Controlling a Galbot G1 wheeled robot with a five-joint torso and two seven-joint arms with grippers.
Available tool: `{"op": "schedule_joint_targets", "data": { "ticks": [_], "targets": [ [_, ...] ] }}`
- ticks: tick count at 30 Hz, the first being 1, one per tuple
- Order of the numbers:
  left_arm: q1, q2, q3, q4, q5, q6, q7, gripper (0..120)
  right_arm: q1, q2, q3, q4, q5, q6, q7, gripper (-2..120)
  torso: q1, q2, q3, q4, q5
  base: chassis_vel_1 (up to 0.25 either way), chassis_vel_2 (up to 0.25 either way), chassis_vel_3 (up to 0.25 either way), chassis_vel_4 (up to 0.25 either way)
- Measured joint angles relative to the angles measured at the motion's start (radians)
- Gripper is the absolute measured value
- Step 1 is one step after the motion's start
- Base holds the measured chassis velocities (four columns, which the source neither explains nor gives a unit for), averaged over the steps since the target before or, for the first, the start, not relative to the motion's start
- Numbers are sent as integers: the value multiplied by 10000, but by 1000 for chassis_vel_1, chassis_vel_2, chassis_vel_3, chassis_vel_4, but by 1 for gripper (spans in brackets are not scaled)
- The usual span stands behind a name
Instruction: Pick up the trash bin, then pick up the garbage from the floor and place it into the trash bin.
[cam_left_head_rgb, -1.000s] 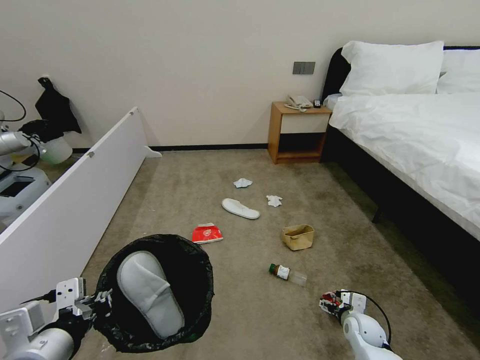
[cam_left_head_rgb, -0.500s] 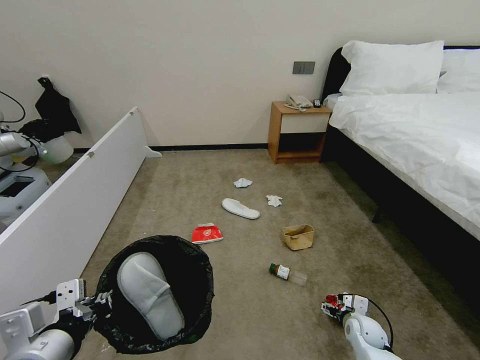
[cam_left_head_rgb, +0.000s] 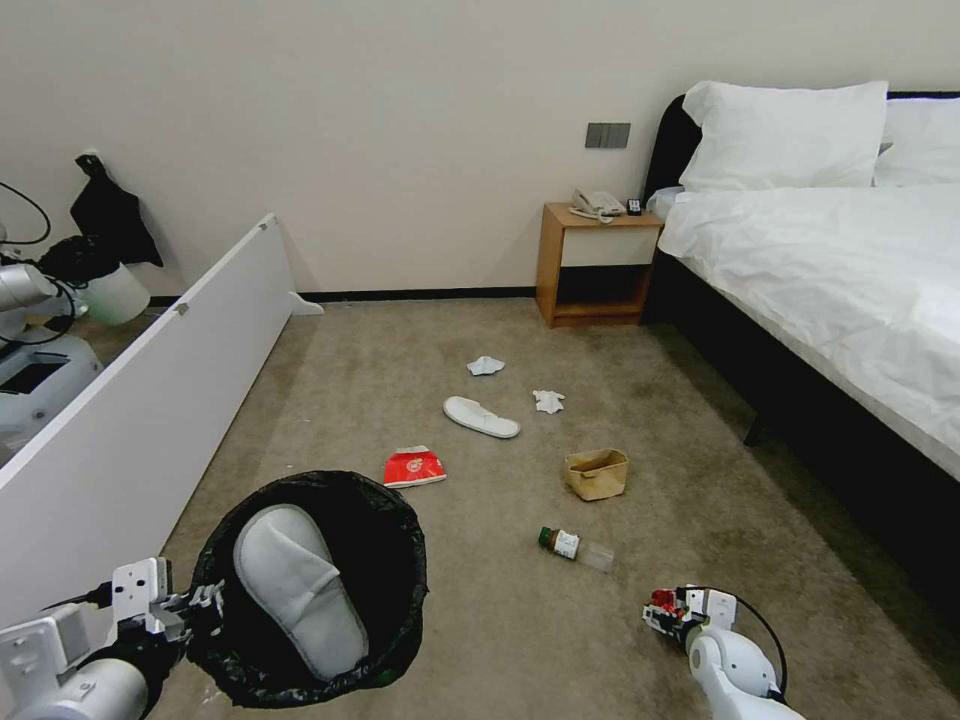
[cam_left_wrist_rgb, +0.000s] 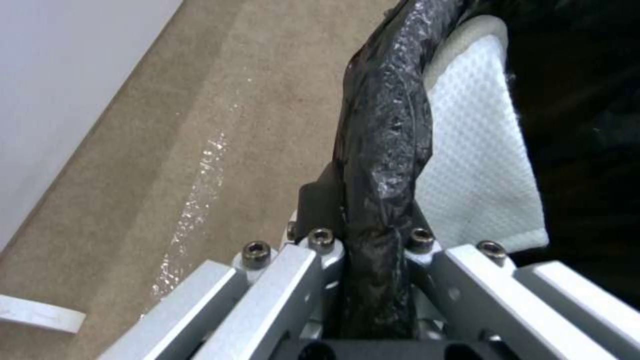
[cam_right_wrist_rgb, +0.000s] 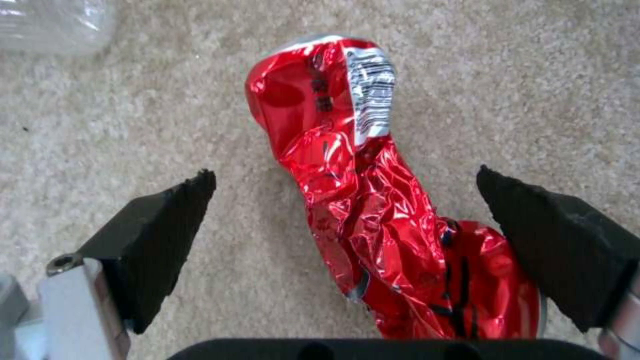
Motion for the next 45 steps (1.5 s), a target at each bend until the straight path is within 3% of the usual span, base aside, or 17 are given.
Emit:
{"op": "schedule_joint_targets", "data": {
  "ticks": [7, 9, 14, 16, 22, 37, 45],
  "targets": [
    [-30, 18, -1, 0, -18, 0, 0, 3, 29, -47, -40, -68, -176, -163, -63, 80, 0, 0, 1, 0, 0, 0, 0, 0, 0],
    [-42, 26, -4, 0, -26, 0, 0, 3, 16, -58, -42, -68, -178, -184, -80, 68, 0, 0, 0, 0, 0, 0, 0, 0, 0],
    [-41, 32, -6, 0, -30, 0, 0, 3, -12, -77, -44, -62, -180, -200, -100, 58, 0, 0, 0, 0, 0, 0, 0, 0, 0],
    [-37, 33, -9, 0, -33, 0, 0, 3, -26, -93, -51, -53, -181, -209, -137, 44, 0, 0, 0, 0, 0, 0, 0, 0, 0],
    [-34, 18, -9, 0, -36, 0, -3, 3, -24, -100, -77, -62, -196, -210, -213, 28, 0, 0, 0, 0, 0, 0, 0, 0, 0],
    [-69, 10, 22, 0, -38, 0, -8, 3, -83, -185, -130, 149, -204, -194, -329, 25, 0, 0, 0, 0, 0, 0, 0, 0, 0],
    [-14, 17, 106, 0, -82, 0, -25, 3, -555, -391, 45, 1578, -266, 226, -315, 25, 0, 0, 1, 0, 2, 0, 0, 0, 0]
  ]
}}
